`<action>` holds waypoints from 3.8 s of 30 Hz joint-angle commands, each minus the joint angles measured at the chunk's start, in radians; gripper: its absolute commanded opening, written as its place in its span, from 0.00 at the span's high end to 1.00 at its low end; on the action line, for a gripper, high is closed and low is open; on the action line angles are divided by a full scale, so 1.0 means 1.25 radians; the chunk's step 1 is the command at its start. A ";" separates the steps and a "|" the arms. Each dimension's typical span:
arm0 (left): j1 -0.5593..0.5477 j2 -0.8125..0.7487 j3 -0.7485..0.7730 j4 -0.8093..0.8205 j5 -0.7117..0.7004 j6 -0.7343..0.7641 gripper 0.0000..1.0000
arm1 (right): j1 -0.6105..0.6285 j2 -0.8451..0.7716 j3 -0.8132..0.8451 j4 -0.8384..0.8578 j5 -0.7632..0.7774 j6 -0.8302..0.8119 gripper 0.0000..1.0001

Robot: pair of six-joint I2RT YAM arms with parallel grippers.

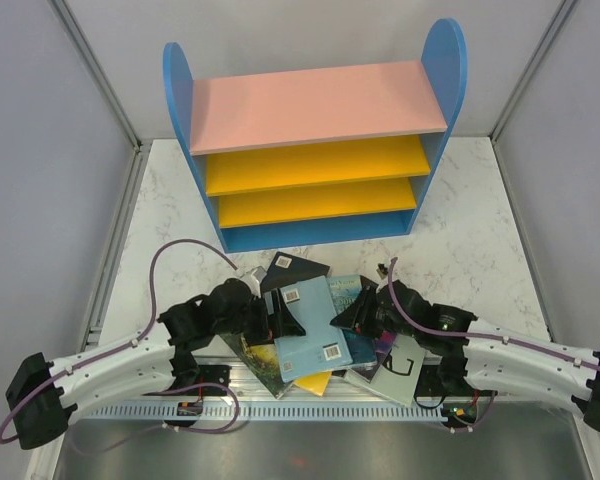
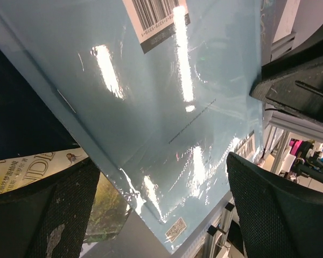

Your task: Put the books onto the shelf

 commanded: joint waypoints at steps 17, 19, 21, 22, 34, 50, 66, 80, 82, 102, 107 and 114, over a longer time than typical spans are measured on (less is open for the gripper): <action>0.079 -0.282 -0.140 0.292 0.097 -0.137 0.33 | 0.117 0.167 -0.023 0.147 0.012 0.038 0.74; 0.077 -0.288 -0.144 0.322 0.108 -0.149 0.41 | 0.120 0.169 -0.023 0.163 0.012 0.033 0.75; 0.077 -0.287 -0.146 0.346 0.122 -0.158 0.51 | 0.120 0.168 -0.026 0.188 0.012 0.033 0.75; 0.079 -0.287 -0.148 0.361 0.128 -0.163 0.55 | 0.122 0.168 -0.030 0.187 0.012 0.035 0.75; 0.080 -0.324 0.005 0.168 0.067 -0.132 0.98 | 0.120 0.106 0.037 0.136 0.056 0.000 0.10; 0.080 -0.358 0.096 0.171 -0.149 -0.203 0.98 | 0.123 -0.004 0.104 0.248 0.073 0.090 0.02; 0.081 -0.297 0.056 0.298 -0.227 -0.263 0.98 | 0.155 0.017 0.112 0.412 0.216 0.185 0.38; 0.081 -0.208 0.075 0.319 -0.233 -0.278 0.98 | 0.155 0.005 0.194 0.378 0.325 0.202 1.00; 0.081 -0.174 0.106 0.315 -0.173 -0.251 0.97 | 0.155 -0.025 0.209 0.327 0.364 0.186 1.00; 0.081 -0.093 0.260 0.145 -0.093 -0.108 0.73 | -0.087 -0.122 0.332 0.142 0.348 0.063 1.00; 0.081 -0.040 0.327 0.119 -0.072 -0.073 0.72 | -0.190 -0.066 0.361 0.188 0.243 0.051 1.00; 0.082 0.003 0.367 0.128 -0.071 -0.045 0.71 | -0.336 -0.047 0.320 0.264 0.123 0.100 1.00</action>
